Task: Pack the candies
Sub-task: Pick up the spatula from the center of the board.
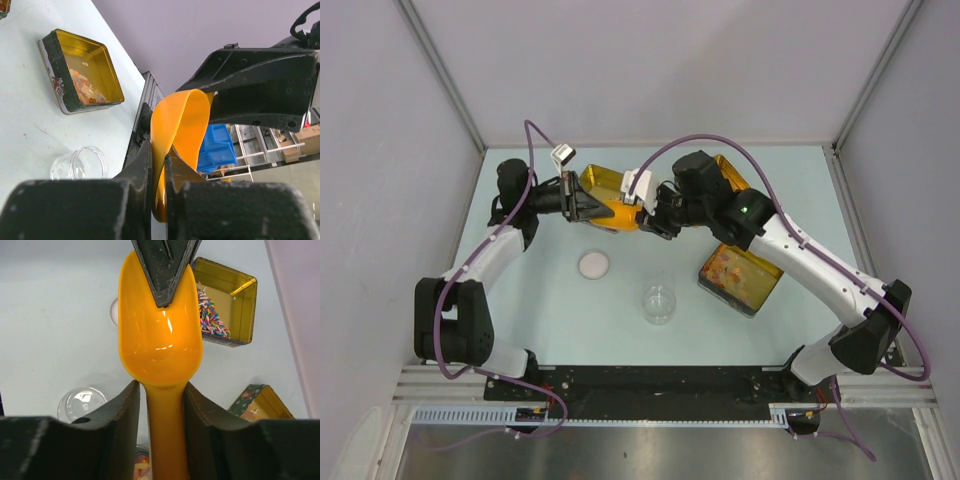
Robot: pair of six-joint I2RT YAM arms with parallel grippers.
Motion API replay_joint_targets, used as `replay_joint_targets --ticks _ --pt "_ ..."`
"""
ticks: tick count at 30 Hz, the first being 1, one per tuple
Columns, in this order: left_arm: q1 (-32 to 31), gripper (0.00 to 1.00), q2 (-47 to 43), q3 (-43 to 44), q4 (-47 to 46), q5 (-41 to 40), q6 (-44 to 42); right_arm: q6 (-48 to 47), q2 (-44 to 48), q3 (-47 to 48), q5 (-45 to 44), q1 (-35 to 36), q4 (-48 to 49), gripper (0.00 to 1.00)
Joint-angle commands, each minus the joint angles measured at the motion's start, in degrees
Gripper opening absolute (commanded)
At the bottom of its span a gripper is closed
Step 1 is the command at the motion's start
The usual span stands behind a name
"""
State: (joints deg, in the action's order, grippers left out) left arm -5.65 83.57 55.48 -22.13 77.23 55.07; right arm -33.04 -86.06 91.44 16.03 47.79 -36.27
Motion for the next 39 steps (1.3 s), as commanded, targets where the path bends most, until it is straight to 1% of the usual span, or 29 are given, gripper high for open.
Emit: replay_joint_targets --ticks 1,2,5,6,7,11,14,17,18,19,21,23,24,26,27,28,32,33,35,36,37,38,39 --pt "-0.77 0.00 -2.53 0.15 -3.80 1.87 3.29 1.31 -0.51 2.25 3.83 -0.15 2.35 0.36" --pt "-0.68 0.00 -2.62 0.06 -3.80 1.87 3.29 1.40 0.01 2.17 4.79 -0.76 2.26 0.33" --pt "-0.42 0.00 -2.62 -0.02 -4.15 1.87 3.55 1.40 1.15 1.73 5.76 -1.64 2.08 0.31" --pt "-0.41 0.00 -2.62 -0.11 -4.32 1.87 3.73 1.40 1.33 1.64 6.03 -1.73 2.17 0.27" --pt "-0.50 0.00 -2.80 -0.11 -4.59 1.87 3.82 1.40 1.42 1.55 6.12 -1.91 2.26 0.27" --pt "-0.41 0.00 -3.15 -0.29 -5.12 1.96 4.26 1.48 1.25 1.29 7.08 -1.82 2.26 0.10" --pt "-0.41 0.00 -3.67 -0.46 -5.20 1.87 4.26 1.57 0.81 1.81 6.82 -1.65 2.00 0.00" --pt "-0.15 0.01 -3.94 -0.38 -4.59 1.70 3.91 1.57 0.72 2.43 7.08 -1.65 1.56 0.00" --pt "-0.06 0.05 -4.03 -0.38 -4.15 1.61 3.65 1.57 0.81 2.60 7.08 -1.56 1.38 0.00" --pt "0.20 0.16 -3.94 -0.38 -4.06 1.52 3.38 1.66 0.72 2.60 6.82 -1.56 1.29 0.00" --pt "0.46 0.19 -4.03 -0.46 -4.41 1.52 3.20 1.57 1.07 2.52 6.64 -1.56 1.20 0.00" --pt "0.99 0.31 -4.29 -0.55 -4.50 1.43 3.20 1.48 1.33 2.25 6.29 -1.65 1.03 0.00" --pt "1.25 0.42 -4.55 -0.64 -4.59 1.34 3.20 1.48 1.60 2.17 6.38 -1.73 0.77 0.00" --pt "1.78 0.56 -4.99 -0.99 -4.50 1.17 3.12 1.48 2.13 1.90 6.47 -1.91 0.50 0.00" --pt "2.13 0.72 -5.34 -1.08 -4.50 0.99 3.03 1.48 2.21 1.99 6.55 -2.00 0.33 0.00" --pt "2.31 0.77 -5.43 -1.08 -4.33 0.99 2.94 1.40 2.48 1.99 6.47 -2.00 0.15 0.00" --pt "3.89 0.91 -6.05 -1.34 -4.32 0.73 2.94 1.22 3.44 1.64 6.56 -2.35 -0.64 0.00" --pt "4.59 0.98 -6.22 -1.43 -4.15 0.38 2.85 1.22 3.79 1.46 6.56 -2.44 -0.64 0.00" --pt "5.47 1.00 -6.84 -0.91 -3.11 0.20 1.98 0.87 4.85 0.94 5.95 -2.79 -0.90 0.00" --pt "7.65 1.00 -7.10 -0.12 -0.75 -0.15 -2.73 0.61 5.29 0.76 5.33 -3.05 -0.91 0.00" --pt "8.54 1.00 -7.28 1.28 4.76 -1.72 -6.86 0.52 5.64 0.50 5.06 -3.49 -0.99 0.00" --pt "9.42 1.00 -7.19 4.51 15.43 -3.04 -11.34 0.34 6.60 0.06 4.71 -4.28 -1.17 0.00" --pt "10.73 1.00 -7.02 6.20 20.50 -4.01 -19.22 0.17 7.04 -0.12 4.19 -4.81 -1.17 0.00"
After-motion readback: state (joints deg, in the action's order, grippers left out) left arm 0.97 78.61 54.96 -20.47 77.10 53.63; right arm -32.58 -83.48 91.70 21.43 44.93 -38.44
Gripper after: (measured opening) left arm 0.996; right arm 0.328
